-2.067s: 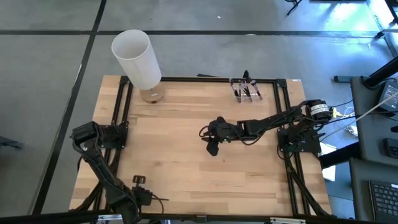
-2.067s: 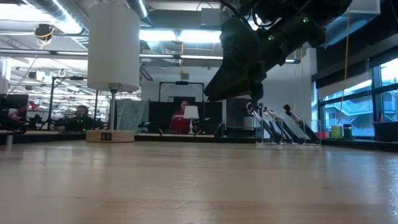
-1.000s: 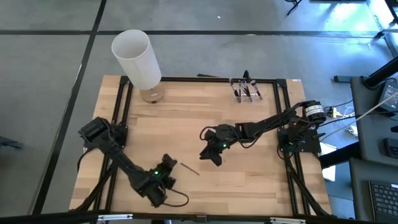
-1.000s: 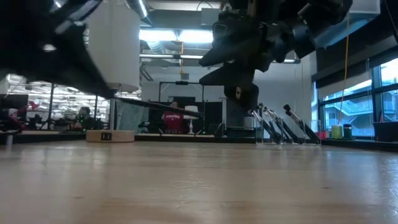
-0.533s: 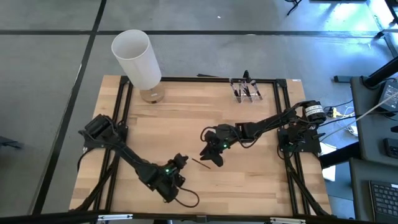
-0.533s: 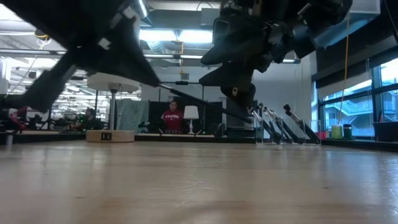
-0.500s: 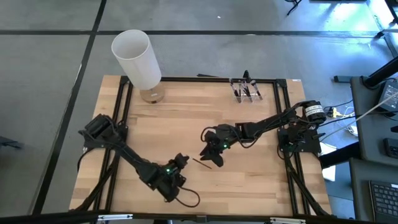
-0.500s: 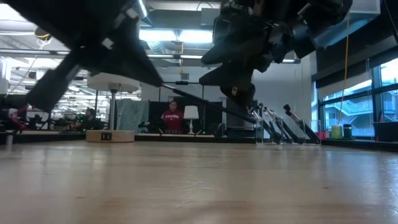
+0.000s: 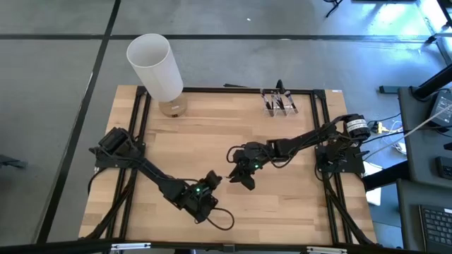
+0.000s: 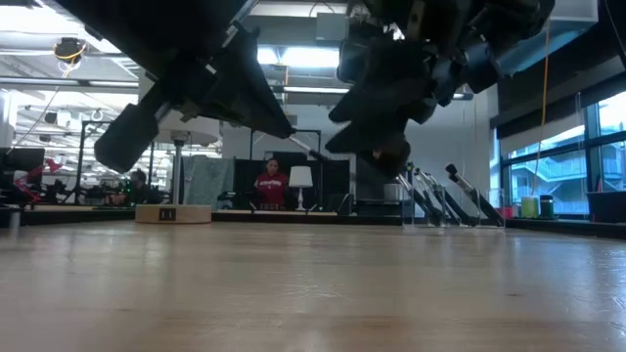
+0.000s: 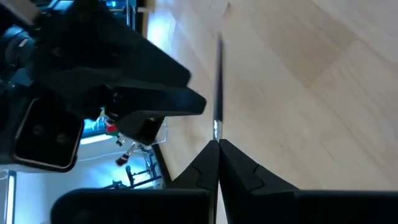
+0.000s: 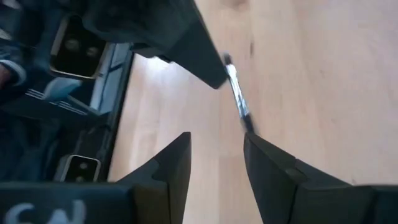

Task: Put items in baskets/containers
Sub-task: Put the eyeshadow brush into the middle of the transparent organizer

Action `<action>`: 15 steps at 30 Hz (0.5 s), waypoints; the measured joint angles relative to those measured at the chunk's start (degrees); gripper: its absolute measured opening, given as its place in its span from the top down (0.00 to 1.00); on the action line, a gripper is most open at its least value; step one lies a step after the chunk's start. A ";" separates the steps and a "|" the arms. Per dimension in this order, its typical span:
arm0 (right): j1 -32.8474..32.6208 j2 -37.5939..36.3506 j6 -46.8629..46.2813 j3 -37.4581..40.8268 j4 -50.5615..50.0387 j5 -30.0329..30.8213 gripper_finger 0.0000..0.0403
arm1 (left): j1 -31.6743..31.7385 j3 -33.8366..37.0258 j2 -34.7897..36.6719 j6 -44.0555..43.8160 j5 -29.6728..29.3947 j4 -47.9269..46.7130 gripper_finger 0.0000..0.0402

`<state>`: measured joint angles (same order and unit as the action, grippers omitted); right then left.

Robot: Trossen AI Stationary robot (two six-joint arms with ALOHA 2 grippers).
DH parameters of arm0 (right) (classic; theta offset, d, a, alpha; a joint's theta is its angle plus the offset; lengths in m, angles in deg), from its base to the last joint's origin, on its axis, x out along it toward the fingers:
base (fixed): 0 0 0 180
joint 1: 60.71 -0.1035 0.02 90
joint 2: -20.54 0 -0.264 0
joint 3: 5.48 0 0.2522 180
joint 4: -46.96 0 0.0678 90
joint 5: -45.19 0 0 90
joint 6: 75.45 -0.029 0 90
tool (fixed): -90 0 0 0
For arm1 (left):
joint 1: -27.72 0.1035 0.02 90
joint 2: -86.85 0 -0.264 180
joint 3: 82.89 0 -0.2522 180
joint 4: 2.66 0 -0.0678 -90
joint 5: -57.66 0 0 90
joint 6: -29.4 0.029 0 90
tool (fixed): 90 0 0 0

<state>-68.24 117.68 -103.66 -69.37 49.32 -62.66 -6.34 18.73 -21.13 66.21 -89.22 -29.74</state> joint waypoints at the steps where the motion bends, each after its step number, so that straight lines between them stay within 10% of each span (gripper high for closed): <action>1: 0.00 0.00 0.21 0.00 -0.64 0.54 0.63 | 0.17 0.00 0.00 0.00 0.02 0.18 0.99; 15: 0.04 0.00 18.29 0.00 -3.26 17.88 0.63 | 1.28 -0.04 0.00 -6.65 -2.03 -0.61 0.99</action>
<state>-68.20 117.68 -85.37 -69.37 46.06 -44.78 -5.05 18.69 -21.13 59.56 -91.25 -30.34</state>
